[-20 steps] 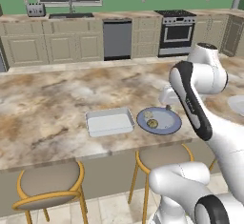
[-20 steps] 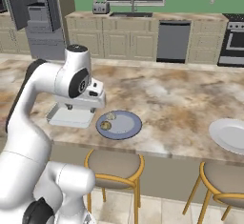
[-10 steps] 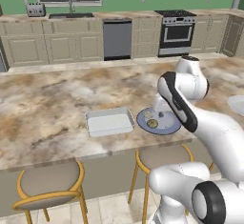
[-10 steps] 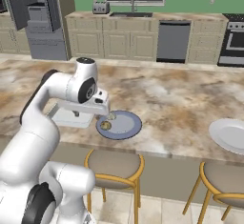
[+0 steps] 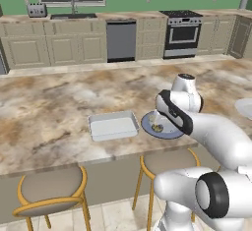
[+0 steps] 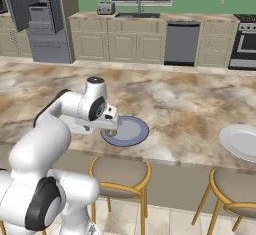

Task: Place two dumplings into each of the tupperware containers and then place the containers in the fridge.

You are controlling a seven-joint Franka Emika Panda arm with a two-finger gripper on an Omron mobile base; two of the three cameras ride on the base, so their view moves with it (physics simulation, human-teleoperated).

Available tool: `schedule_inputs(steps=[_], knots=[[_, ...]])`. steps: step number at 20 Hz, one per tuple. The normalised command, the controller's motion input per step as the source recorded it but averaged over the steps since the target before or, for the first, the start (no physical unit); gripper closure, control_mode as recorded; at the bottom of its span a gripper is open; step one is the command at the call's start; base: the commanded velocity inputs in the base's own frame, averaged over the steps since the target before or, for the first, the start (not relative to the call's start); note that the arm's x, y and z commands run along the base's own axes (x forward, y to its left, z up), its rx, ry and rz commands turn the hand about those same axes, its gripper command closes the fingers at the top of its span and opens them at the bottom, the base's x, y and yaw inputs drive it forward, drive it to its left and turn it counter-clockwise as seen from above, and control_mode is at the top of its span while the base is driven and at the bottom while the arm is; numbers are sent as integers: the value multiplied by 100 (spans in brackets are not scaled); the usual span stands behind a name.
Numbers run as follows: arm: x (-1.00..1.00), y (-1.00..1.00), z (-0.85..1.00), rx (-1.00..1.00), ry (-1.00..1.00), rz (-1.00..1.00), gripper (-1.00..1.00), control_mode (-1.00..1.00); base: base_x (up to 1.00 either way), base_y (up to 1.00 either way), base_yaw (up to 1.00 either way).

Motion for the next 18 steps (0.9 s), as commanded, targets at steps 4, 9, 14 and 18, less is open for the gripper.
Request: schedule_inputs(steps=[4,9,14,18], knots=[[31,-11,-41,0,0,0,-100,-100,0,0,0],[46,-4,-13,0,0,0,-100,-100,0,0,0],[56,0,-1,0,0,0,-100,-100,0,0,0],[45,0,-12,0,1,0,-100,-100,0,0,0]])
